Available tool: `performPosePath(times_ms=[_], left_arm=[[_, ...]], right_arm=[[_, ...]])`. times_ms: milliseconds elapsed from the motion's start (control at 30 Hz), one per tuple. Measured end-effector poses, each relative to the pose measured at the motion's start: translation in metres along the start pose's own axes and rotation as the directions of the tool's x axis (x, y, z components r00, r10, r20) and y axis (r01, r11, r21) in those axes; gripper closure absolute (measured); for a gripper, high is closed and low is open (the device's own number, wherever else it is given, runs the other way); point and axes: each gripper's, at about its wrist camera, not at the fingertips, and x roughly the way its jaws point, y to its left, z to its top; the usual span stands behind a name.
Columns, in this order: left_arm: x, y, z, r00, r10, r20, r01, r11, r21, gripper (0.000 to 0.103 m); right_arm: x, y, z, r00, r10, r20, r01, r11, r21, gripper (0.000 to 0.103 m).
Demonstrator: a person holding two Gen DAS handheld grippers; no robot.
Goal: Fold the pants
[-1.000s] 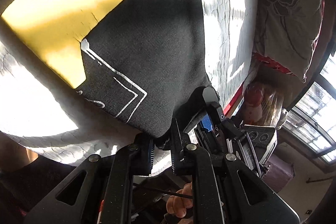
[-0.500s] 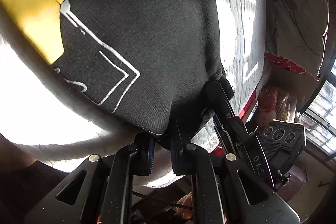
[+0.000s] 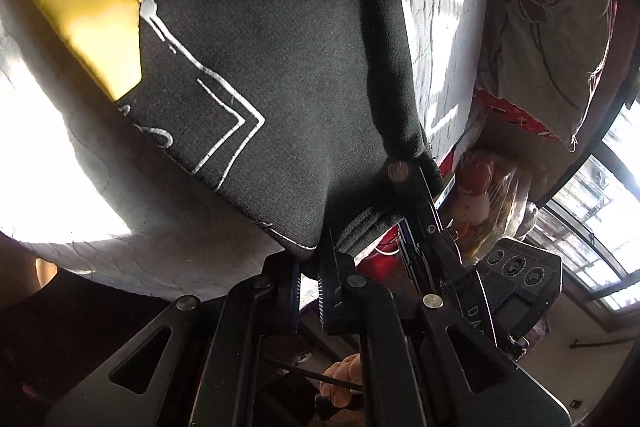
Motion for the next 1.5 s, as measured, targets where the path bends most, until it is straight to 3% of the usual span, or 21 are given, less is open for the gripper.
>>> performPosePath(times_ms=[533,767,1133,1500], left_arm=[[-0.054,0.004,0.007,0.993,-0.121,-0.013,0.121,0.992,-0.021,0.098],[-0.089,0.018,0.021,0.983,-0.181,0.023,0.182,0.982,-0.057,0.098],[-0.138,0.063,0.053,0.966,-0.233,0.109,0.248,0.955,-0.160,0.098],[-0.141,0.099,0.075,0.960,-0.242,0.140,0.272,0.924,-0.268,0.098]], right_arm=[[-0.010,0.055,0.015,0.999,-0.052,0.016,0.052,0.998,-0.022,0.089],[-0.006,0.094,0.025,0.999,-0.044,0.020,0.045,0.998,-0.051,0.089],[0.038,0.150,0.042,1.000,-0.003,-0.021,0.002,0.997,-0.075,0.089],[0.106,0.177,0.053,0.994,0.039,-0.101,-0.043,0.998,-0.041,0.087]])
